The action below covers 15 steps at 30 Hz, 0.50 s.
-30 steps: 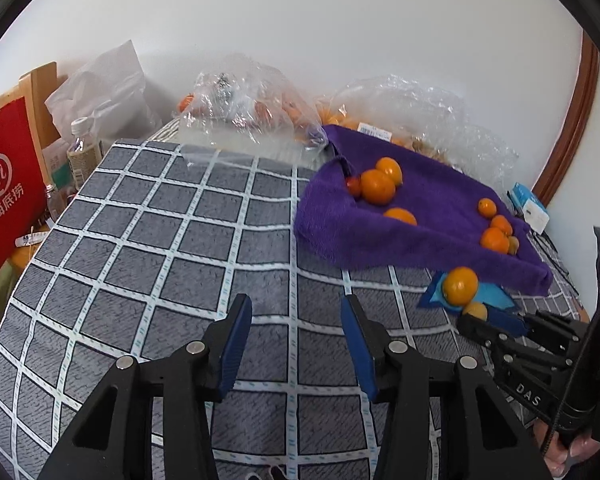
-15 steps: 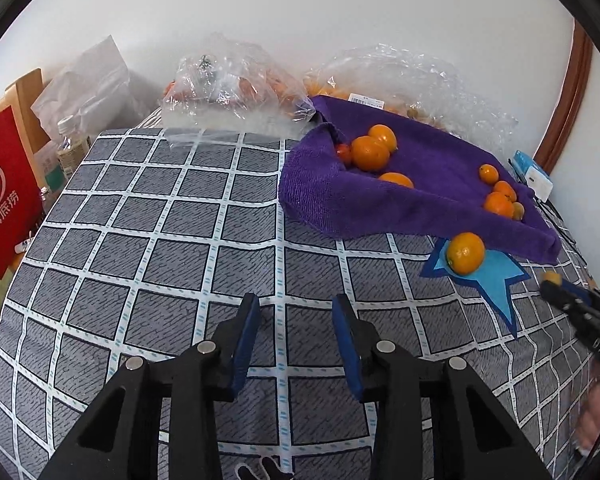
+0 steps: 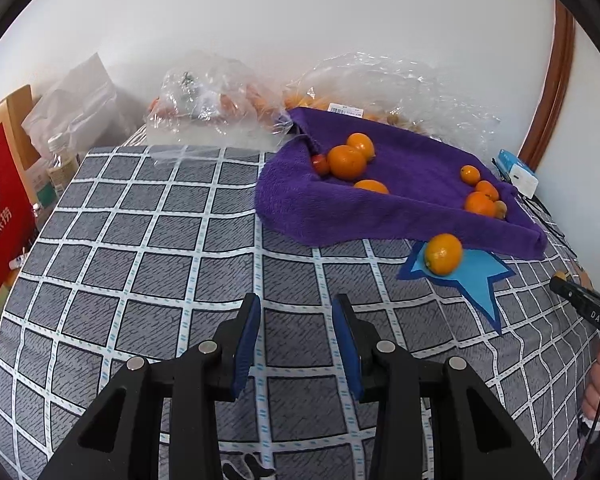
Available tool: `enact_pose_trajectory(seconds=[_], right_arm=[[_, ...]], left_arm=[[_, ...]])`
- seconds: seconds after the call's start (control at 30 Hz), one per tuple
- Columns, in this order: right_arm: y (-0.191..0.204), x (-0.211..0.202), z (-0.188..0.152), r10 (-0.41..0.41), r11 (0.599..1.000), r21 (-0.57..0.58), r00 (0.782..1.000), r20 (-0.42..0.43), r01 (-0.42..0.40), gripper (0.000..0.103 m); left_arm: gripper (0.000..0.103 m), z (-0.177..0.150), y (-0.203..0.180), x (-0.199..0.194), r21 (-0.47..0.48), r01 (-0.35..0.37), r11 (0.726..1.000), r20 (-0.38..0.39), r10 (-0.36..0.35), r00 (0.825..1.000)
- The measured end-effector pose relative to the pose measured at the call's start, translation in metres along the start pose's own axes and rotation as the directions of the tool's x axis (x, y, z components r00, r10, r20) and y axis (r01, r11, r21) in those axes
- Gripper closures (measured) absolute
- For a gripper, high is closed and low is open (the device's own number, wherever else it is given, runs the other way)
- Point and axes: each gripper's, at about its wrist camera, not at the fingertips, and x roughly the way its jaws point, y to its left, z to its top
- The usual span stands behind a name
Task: Organize fruits
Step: 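Grasp the large orange on the blue star mat with the left tool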
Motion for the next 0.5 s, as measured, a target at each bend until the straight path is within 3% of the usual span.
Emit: enact_pose_trajectory(seconds=[0.27,0.5], right_arm=[[0.003,0.009,0.003,0.027,0.999,-0.04,1.0,0.016,-0.026,0.078],[-0.01,0.013,0.002,0.061,0.998,0.031,0.998,-0.016,-0.061,0.078]], left_arm=[[0.068,0.016,-0.057,-0.011,0.049,0.102,0.994,-0.033,-0.101,0.994],[0.068,0.032,-0.103,0.018,0.046,0.126,0.991,-0.083,-0.122,0.989]])
